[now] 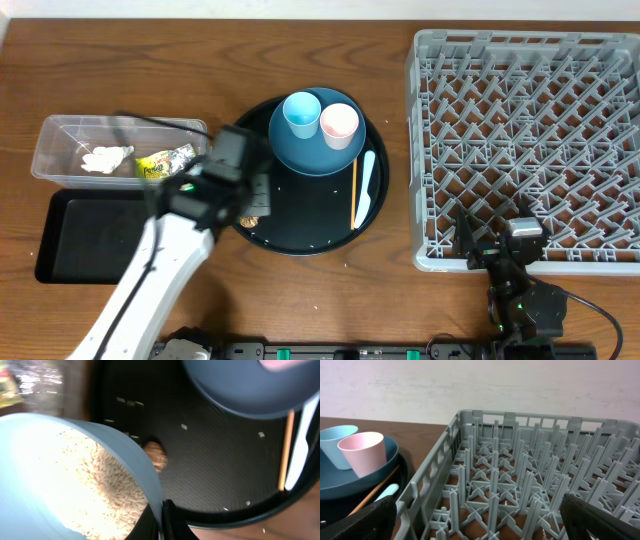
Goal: Sort waste into correct bins and load items into the dishwasher rack
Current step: 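Lift the bowl and carry it left over the black tray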
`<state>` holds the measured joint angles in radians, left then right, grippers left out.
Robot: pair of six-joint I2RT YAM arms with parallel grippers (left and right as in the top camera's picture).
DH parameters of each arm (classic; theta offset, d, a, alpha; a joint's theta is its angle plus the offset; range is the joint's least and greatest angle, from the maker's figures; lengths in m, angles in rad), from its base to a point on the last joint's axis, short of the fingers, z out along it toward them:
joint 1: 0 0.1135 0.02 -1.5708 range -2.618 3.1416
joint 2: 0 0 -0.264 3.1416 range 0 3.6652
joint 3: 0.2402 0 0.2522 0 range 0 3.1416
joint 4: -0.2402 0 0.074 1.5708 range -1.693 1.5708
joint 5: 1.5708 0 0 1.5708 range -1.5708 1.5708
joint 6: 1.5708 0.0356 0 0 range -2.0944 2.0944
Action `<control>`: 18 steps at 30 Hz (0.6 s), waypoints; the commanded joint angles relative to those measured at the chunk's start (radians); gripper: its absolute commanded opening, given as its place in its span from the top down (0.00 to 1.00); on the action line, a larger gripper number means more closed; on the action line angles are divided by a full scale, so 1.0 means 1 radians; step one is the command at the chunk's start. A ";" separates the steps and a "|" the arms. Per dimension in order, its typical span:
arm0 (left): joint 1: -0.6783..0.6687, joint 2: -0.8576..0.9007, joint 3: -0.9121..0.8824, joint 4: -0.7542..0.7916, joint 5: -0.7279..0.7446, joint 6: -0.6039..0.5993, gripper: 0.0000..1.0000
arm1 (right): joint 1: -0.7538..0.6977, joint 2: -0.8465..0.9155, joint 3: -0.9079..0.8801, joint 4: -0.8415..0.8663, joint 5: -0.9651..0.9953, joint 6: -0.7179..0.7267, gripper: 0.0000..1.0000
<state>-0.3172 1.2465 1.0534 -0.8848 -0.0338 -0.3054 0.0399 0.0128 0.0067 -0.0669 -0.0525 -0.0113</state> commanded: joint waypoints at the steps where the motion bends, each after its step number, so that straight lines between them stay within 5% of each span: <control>1: 0.107 -0.071 0.023 -0.010 0.006 0.045 0.94 | 0.005 -0.002 -0.001 -0.004 0.003 -0.009 0.01; 18: 0.756 -0.137 0.023 -0.040 0.413 0.216 0.94 | 0.005 -0.002 -0.001 -0.004 0.003 -0.009 0.01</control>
<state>0.3744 1.1046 1.0534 -0.9318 0.2558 -0.1257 0.0399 0.0128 0.0067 -0.0669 -0.0525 -0.0116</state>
